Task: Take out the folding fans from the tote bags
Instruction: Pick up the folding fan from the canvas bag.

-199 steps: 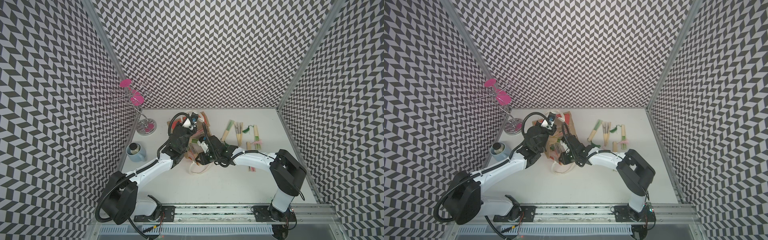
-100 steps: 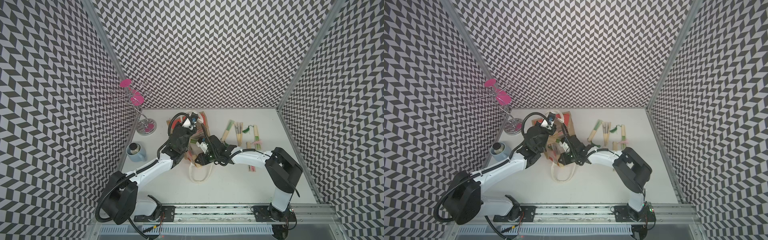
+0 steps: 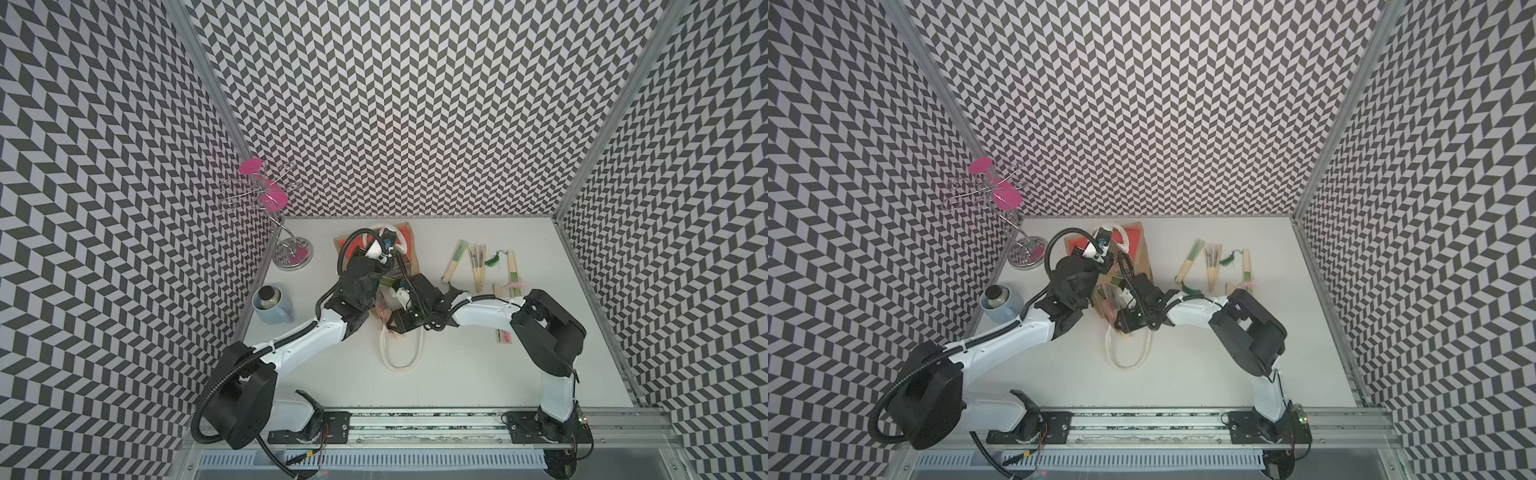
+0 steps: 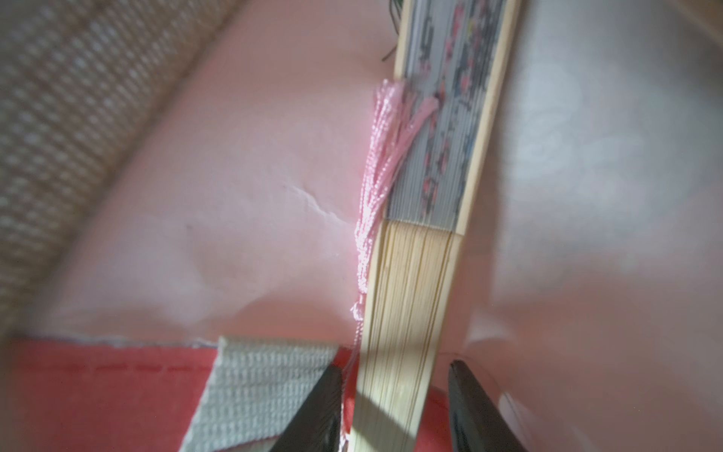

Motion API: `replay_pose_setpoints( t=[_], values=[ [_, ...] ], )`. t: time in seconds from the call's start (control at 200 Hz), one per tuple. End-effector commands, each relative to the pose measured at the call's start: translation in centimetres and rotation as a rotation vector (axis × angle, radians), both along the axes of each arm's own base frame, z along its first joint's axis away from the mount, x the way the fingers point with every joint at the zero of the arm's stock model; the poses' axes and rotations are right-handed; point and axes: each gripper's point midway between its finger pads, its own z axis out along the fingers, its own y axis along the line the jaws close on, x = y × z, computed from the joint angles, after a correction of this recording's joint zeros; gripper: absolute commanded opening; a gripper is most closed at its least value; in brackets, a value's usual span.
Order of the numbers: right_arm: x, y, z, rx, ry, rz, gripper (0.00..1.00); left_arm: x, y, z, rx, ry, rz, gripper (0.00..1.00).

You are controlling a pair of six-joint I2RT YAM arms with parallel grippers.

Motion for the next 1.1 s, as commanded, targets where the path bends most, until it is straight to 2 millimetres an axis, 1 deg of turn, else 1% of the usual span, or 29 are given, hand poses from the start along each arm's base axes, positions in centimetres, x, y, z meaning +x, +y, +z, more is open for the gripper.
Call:
replay_pose_setpoints(
  t=[0.0,0.125,0.2,0.3,0.406,0.501,0.606,0.736,0.801,0.912,0.992,1.097],
  values=[
    [-1.6,-3.0,-4.9,-0.244,0.007,0.001,0.45,-0.1,0.3,1.2,-0.057,-0.052,0.011,0.0],
    [-1.0,-3.5,-5.5,-0.345,-0.071,-0.025,0.43,-0.1,0.4,-0.3,-0.052,-0.008,0.02,0.0],
    [-0.6,-3.3,-5.4,-0.372,-0.105,-0.035,0.39,-0.3,0.6,-1.1,-0.052,0.006,0.038,0.0],
    [-0.1,-3.0,-5.2,-0.371,-0.115,-0.058,0.31,-0.7,0.7,-0.9,-0.066,0.004,0.038,0.0],
    [0.5,-2.5,-4.7,-0.362,-0.128,-0.073,0.32,-1.2,0.5,-0.5,-0.086,-0.001,0.03,0.0],
    [1.1,-2.3,-4.8,-0.378,-0.141,-0.082,0.35,-1.6,0.3,-0.3,-0.106,0.0,0.016,0.0],
    [1.6,-2.9,-5.4,-0.429,-0.163,-0.097,0.36,-1.6,0.0,-0.7,-0.113,0.011,0.012,0.0],
    [1.7,-4.1,-6.0,-0.503,-0.209,-0.099,0.37,-1.3,0.3,-1.2,-0.1,0.019,0.044,0.0],
    [1.4,-4.2,-6.1,-0.515,-0.217,-0.09,0.33,-1.2,0.3,-1.2,-0.093,0.016,0.05,0.0],
    [1.2,-4.0,-6.0,-0.518,-0.231,-0.076,0.22,-1.1,0.3,-1.3,-0.082,0.016,0.053,0.0],
    [1.4,-3.6,-5.1,-0.504,-0.244,-0.078,0.16,-1.2,0.2,-1.6,-0.067,0.015,0.045,0.0],
    [1.8,-3.0,-3.1,-0.468,-0.266,-0.087,0.11,-1.4,0.6,-2.3,-0.045,-0.001,0.054,0.0]
  ],
)
